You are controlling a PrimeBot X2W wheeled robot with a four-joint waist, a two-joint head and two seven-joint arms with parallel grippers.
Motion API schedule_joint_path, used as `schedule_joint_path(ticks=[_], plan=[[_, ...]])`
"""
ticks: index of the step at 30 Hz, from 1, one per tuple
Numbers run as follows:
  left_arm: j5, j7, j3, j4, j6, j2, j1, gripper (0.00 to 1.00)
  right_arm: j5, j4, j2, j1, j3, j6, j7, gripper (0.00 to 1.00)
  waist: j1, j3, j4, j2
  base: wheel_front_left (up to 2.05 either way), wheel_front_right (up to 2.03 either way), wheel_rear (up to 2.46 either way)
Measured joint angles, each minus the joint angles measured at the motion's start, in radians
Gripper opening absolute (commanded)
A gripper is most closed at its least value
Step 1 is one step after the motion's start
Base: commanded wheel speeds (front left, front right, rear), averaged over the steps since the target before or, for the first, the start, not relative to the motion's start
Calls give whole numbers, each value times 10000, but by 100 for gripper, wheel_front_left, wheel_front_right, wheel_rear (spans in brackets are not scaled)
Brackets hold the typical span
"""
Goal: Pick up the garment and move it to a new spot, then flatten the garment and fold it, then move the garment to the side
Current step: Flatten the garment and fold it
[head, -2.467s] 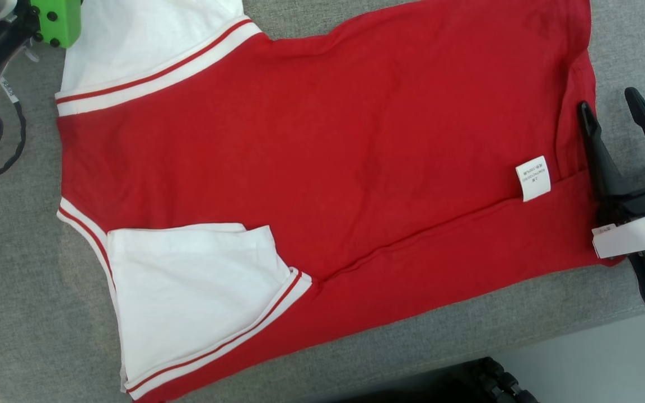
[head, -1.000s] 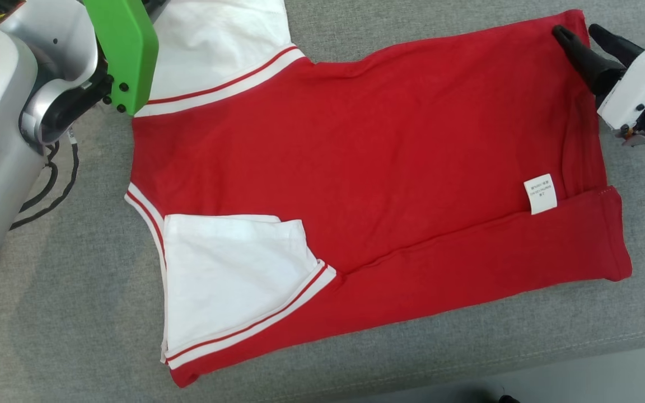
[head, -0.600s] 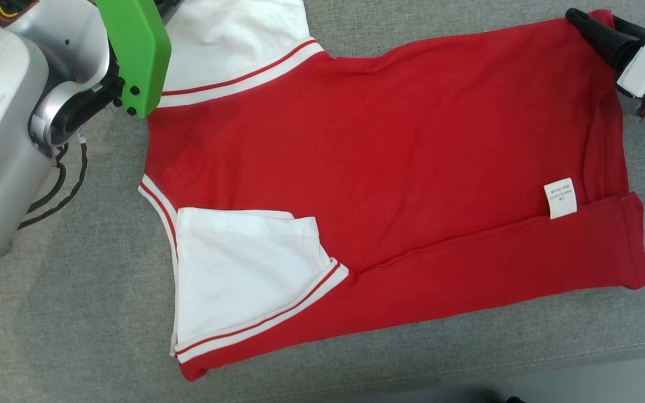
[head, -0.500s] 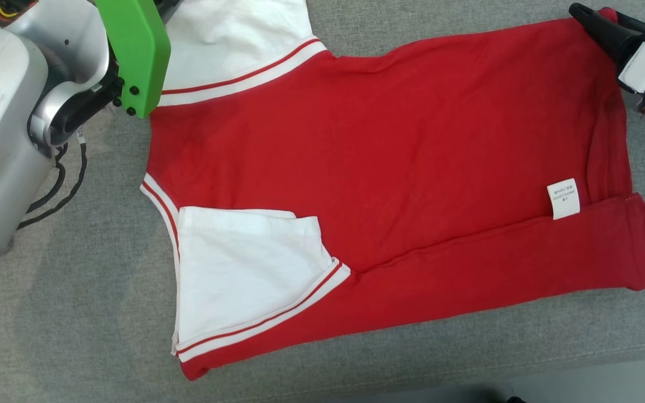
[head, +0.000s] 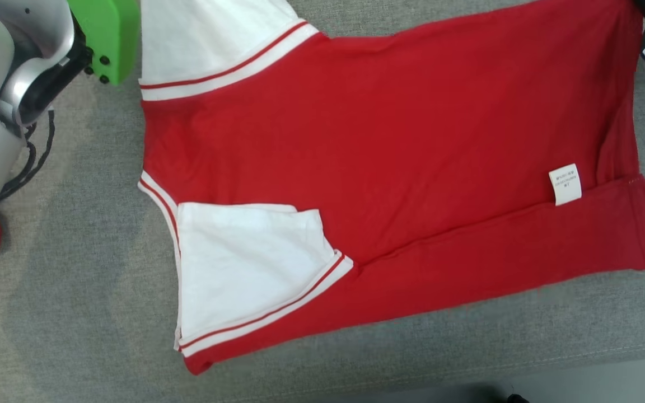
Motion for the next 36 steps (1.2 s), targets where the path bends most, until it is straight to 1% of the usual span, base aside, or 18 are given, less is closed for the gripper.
schedule_joint_path(ticks=[7,9,14,20,25,31,36], plan=[[460,-1381,343,234,77,-35,-480,0,134,-150,-282,-155,-12,0,-1053,0,-1,-86,43,0,0,0,0],[456,-1634,412,301,75,-113,-517,0,161,-173,-416,-161,8,-2,-1256,0,-1,-138,79,0,0,0,0],[-15,-1793,395,192,-8,-230,-175,0,422,-564,-700,159,278,0,-1764,0,-1,-349,193,0,0,0,0],[-696,-2023,504,-694,-4,155,1056,0,941,-1210,-1097,1193,719,-2,-2408,0,-1,-729,296,0,0,0,0],[-1216,-2157,608,-1927,341,642,2419,0,1381,-1429,-1444,2059,1022,-2,-2899,0,-1,-1149,376,0,0,0,0],[-1680,-2299,667,-3758,978,1333,4056,0,2031,-1593,-1866,3039,1256,-2,-3344,0,-1,-1705,518,0,0,0,0],[-1827,-2360,558,-4928,1532,1799,5159,0,2238,-1542,-2180,3583,1444,-2,-3636,0,-1,-1972,675,0,0,0,0]])
